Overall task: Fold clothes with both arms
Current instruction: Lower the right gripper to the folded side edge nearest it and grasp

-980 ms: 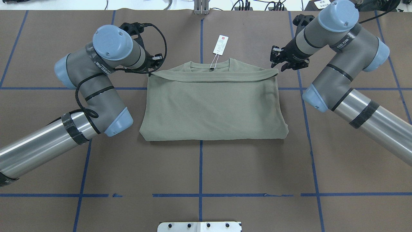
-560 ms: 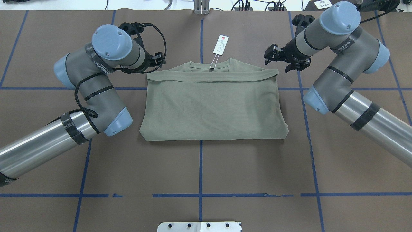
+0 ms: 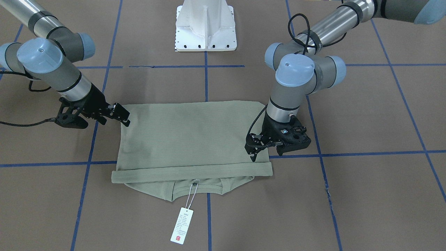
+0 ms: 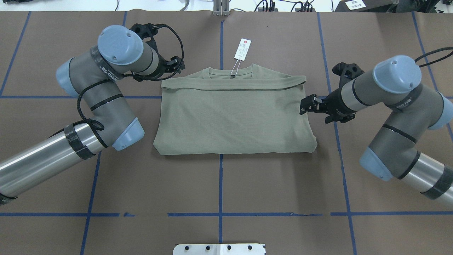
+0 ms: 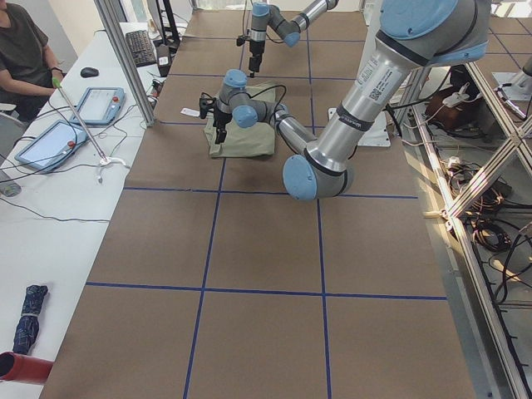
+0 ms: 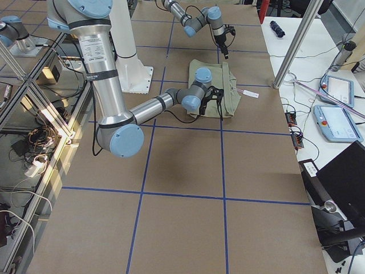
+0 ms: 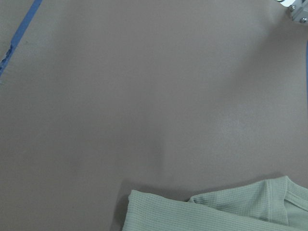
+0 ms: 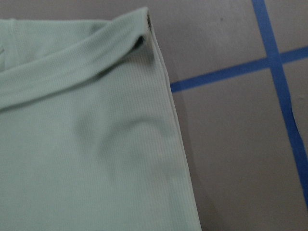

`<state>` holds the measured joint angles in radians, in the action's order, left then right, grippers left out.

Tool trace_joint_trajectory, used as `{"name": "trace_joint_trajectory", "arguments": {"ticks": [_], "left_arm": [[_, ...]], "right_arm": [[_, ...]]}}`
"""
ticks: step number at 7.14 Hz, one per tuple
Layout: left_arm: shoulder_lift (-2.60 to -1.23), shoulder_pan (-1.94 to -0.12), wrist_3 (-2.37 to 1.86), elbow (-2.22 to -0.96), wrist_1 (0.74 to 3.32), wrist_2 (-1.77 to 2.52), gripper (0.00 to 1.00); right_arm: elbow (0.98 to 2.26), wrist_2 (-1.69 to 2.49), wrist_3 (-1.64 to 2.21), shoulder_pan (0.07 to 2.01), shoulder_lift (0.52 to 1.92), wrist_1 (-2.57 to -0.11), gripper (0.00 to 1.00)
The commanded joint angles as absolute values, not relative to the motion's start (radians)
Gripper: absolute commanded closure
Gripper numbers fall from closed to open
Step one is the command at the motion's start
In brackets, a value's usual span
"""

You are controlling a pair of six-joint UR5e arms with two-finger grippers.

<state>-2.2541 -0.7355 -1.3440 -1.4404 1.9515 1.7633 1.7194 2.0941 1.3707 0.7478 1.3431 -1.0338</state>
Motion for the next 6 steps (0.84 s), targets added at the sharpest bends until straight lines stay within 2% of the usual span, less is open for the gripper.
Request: {"name": "trace_joint_trajectory", "arguments": {"ticks": [1, 3, 4, 5, 6], "left_arm": [[-2.253, -0.735, -1.347, -1.442, 1.954, 1.764, 0.00], [-2.253, -0.733, -1.348, -1.446, 1.956, 1.764, 0.00], [-2.253, -0.733, -1.348, -1.450, 1.954, 1.764, 0.00], [-2.253, -0.733, -1.348, -1.451, 1.954, 1.764, 0.00], [-2.253, -0.733, -1.347, -1.451, 1.956, 1.764, 0.01]], "right_arm": [[1.738, 2.088, 1.381, 0.686, 1.385, -1.034, 0.06], [1.735, 2.089, 1.381, 0.672, 1.387, -1.034, 0.18], [1.733, 2.088, 1.376, 0.666, 1.387, -1.034, 0.55], [1.735, 2.092, 1.376, 0.664, 1.382, -1.034, 0.97], [1.739, 2.100, 1.368, 0.663, 1.387, -1.034, 1.00]]}}
